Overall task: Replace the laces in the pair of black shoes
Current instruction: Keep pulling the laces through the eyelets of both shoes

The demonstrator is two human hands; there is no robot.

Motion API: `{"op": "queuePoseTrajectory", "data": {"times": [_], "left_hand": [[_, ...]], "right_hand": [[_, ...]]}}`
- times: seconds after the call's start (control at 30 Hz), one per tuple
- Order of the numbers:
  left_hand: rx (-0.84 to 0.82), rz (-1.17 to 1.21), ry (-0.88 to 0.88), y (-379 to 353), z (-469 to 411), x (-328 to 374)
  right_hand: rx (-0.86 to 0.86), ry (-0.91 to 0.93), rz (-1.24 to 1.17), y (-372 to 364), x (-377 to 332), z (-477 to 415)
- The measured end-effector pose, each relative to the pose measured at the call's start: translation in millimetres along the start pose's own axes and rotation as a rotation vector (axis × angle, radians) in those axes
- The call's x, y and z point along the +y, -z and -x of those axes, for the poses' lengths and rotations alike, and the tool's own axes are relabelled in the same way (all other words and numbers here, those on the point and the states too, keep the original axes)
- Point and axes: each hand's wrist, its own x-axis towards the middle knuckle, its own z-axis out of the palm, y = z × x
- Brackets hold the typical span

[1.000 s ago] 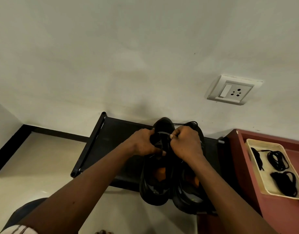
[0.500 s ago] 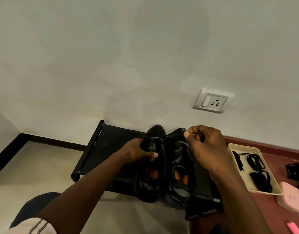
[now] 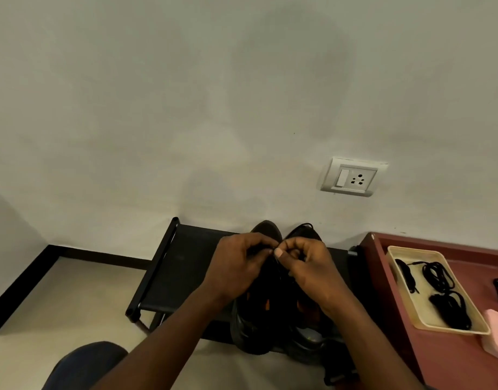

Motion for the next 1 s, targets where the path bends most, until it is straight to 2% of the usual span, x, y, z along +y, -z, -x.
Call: {"op": "queuePoseTrajectory", "data": {"times": [0.13, 0.23, 0.37, 0.43, 0.53, 0.63, 0.7, 0.83, 1.0], "left_hand": [[-0.124, 0.015, 0.038, 3, -7, -15], [-0.079, 0.117, 0.14, -4, -13, -22], [0.08, 0.508, 0.466, -12, -18, -26], [0.134, 0.704, 0.602, -14, -21, -26], [0.153, 0.864, 0.722, -14, -26, -24], [0.133, 0.911, 0.766, -15, -28, -20], [0.112, 0.915, 0.778, -16, -29, -19], [0.107, 0.925, 0.794, -19, -32, -19], [0.094, 0.86, 0.761, -29, -30, -17]], "right_hand": [[-0.039, -0.047, -0.015, 0, 10, -16], [-0.035, -0.094, -0.085, -2, 17, -27], [-0.051, -0.299, -0.667, -3, 22, -42], [-0.034, -0.339, -0.821, -3, 26, -48], [0.013, -0.323, -0.818, -6, 32, -50], [0.097, -0.278, -0.631, -10, 35, -49], [0.151, -0.269, -0.593, -12, 35, -50], [0.226, -0.26, -0.658, -15, 30, -52], [0.196, -0.317, -0.753, -18, 30, -51]]}}
